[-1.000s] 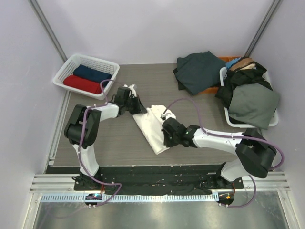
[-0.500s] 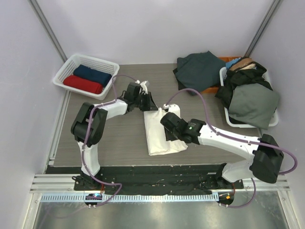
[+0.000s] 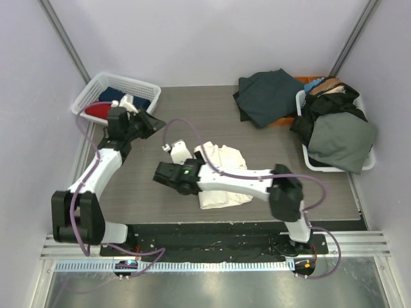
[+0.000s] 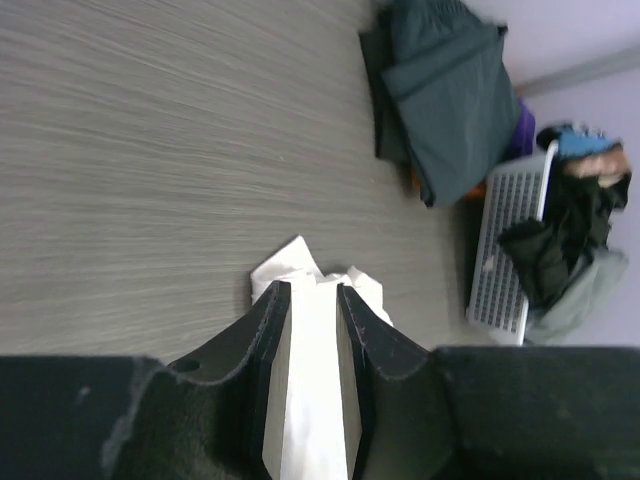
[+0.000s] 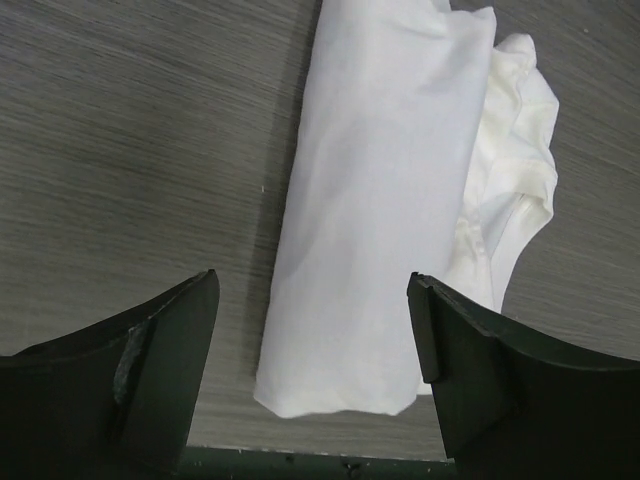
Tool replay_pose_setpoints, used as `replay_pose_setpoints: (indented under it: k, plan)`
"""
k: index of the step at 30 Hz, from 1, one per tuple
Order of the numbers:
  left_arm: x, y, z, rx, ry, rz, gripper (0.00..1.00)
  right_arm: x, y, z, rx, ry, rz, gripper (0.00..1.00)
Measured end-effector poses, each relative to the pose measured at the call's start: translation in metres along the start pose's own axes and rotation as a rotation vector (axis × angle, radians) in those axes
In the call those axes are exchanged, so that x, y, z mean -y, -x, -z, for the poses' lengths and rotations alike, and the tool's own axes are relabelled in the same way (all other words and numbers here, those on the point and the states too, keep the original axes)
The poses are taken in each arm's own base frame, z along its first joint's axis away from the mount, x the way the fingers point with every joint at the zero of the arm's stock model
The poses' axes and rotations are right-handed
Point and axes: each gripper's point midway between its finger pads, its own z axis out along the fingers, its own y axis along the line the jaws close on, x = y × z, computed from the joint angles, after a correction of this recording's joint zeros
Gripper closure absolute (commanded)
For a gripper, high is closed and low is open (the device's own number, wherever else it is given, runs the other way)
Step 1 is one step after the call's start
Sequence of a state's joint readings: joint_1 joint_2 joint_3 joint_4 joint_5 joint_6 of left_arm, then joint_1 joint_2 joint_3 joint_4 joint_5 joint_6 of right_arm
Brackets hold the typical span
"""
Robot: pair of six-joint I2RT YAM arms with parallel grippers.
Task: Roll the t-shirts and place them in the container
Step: Roll the T-shirt to the center of the board.
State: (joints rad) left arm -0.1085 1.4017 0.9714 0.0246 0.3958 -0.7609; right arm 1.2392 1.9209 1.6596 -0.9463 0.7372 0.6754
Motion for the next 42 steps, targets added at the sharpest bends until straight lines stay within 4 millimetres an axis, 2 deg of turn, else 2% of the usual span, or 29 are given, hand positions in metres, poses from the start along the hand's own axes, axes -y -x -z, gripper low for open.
replay_pose_setpoints:
  k: [3,7,10,15,18,23,33,36,39,40,41,42]
  plan:
    - [-0.023,0.017,0.029,0.079,0.052,0.075,0.72,-0.022,-0.003,-0.024,-0.014,-0.110,0.075,0.16]
    - [-0.041,0.037,0.052,0.164,0.090,0.153,0.71,-0.030,-0.020,-0.045,-0.048,-0.209,0.166,0.17]
    - [-0.048,0.038,0.061,0.193,0.100,0.198,0.71,-0.037,-0.021,-0.059,-0.047,-0.265,0.196,0.17]
    - [-0.050,0.032,0.061,0.182,0.093,0.243,0.72,-0.050,-0.018,-0.080,0.000,-0.322,0.186,0.17]
    - [-0.050,0.032,0.060,0.183,0.072,0.261,0.72,-0.048,-0.025,-0.088,0.006,-0.360,0.195,0.17]
    - [-0.051,0.029,0.058,0.177,0.059,0.279,0.72,-0.033,-0.028,-0.093,0.061,-0.446,0.220,0.17]
    - [-0.049,0.032,0.058,0.186,0.043,0.278,0.72,0.001,-0.042,-0.090,0.116,-0.565,0.313,0.18]
    - [-0.050,0.031,0.058,0.185,0.043,0.279,0.72,0.010,-0.048,-0.088,0.110,-0.578,0.317,0.23]
    - [-0.050,0.031,0.058,0.185,0.044,0.280,0.72,0.014,-0.053,-0.088,0.109,-0.589,0.320,0.41]
    - [-0.050,0.031,0.058,0.185,0.044,0.279,0.72,0.015,-0.055,-0.089,0.109,-0.591,0.319,0.53]
    - [-0.050,0.031,0.058,0.186,0.044,0.279,0.72,0.016,-0.057,-0.089,0.106,-0.592,0.317,0.56]
    - [-0.050,0.031,0.058,0.186,0.044,0.279,0.72,0.017,-0.060,-0.090,0.100,-0.593,0.314,0.63]
